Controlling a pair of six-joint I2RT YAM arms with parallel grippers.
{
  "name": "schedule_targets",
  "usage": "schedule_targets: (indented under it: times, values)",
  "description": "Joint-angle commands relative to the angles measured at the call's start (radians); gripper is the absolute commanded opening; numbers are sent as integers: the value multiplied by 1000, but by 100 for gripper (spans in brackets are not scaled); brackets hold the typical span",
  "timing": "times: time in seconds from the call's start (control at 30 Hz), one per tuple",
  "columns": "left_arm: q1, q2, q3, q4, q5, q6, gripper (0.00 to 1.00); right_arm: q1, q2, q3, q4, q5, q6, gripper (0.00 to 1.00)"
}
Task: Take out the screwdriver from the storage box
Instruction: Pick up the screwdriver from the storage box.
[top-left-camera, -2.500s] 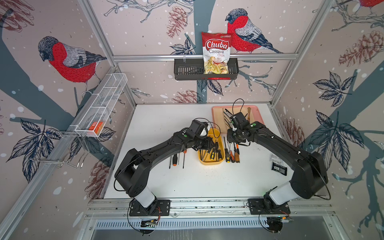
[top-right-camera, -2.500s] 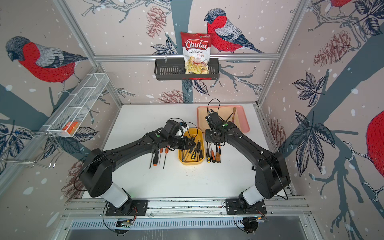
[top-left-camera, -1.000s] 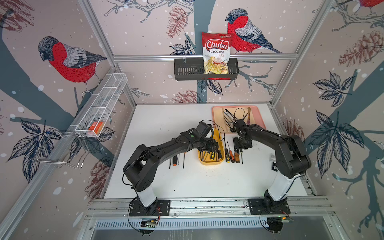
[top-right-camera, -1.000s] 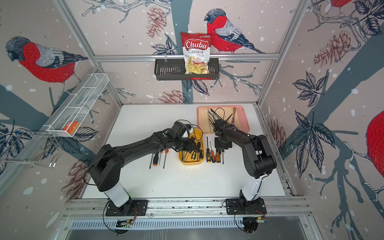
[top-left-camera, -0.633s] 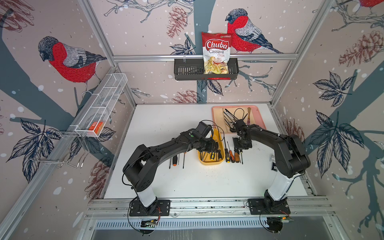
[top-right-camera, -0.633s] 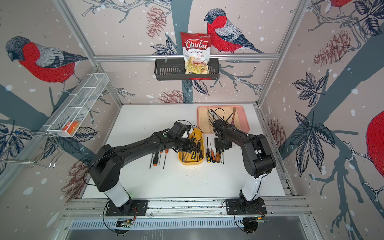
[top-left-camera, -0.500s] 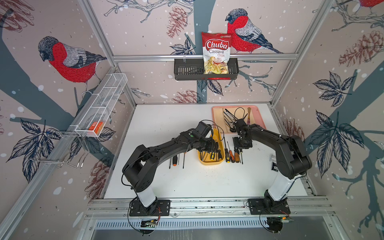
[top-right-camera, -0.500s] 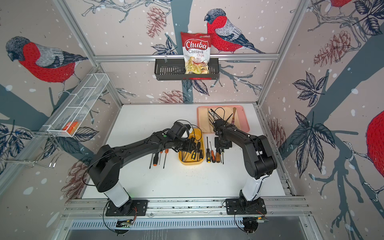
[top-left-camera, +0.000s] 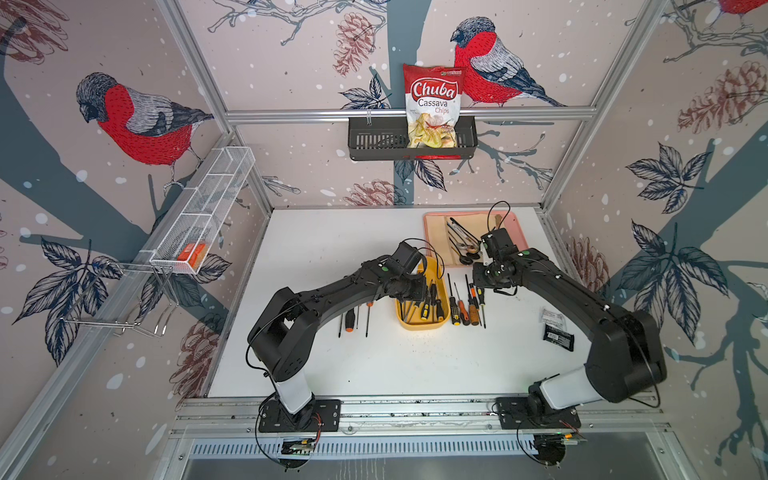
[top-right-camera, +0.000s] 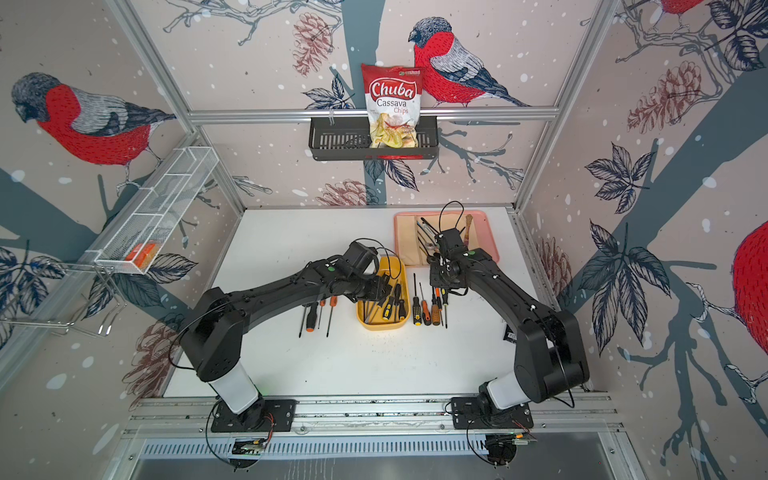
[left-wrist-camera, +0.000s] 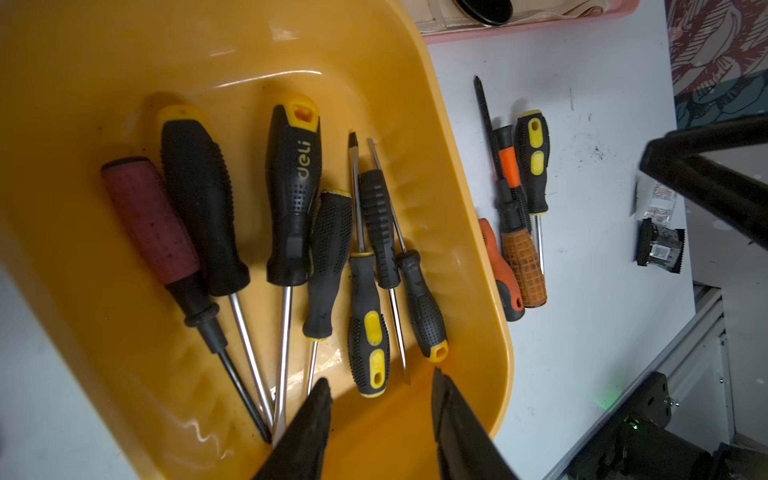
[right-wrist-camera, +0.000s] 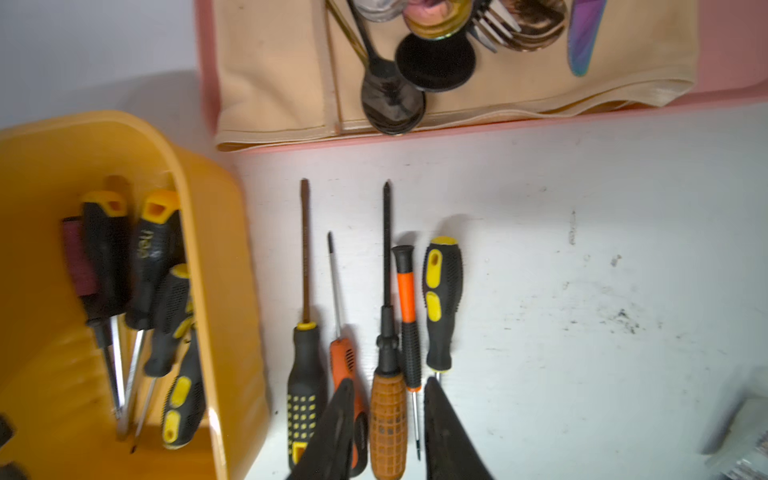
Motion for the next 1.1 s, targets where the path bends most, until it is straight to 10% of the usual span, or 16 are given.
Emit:
schedule_targets:
  times: [0.0,0.47,1.07]
  values:
    - [2,20,32,-46,-58,-9,43,4,-71,-40,88,-142,18,31]
    - [12,178,186,-100,-171,-11,45,12,-294,-246,338,-492,51,39]
    - [29,402,405,-161,-238,7,46,32,-315,-312,378,-531,51,40]
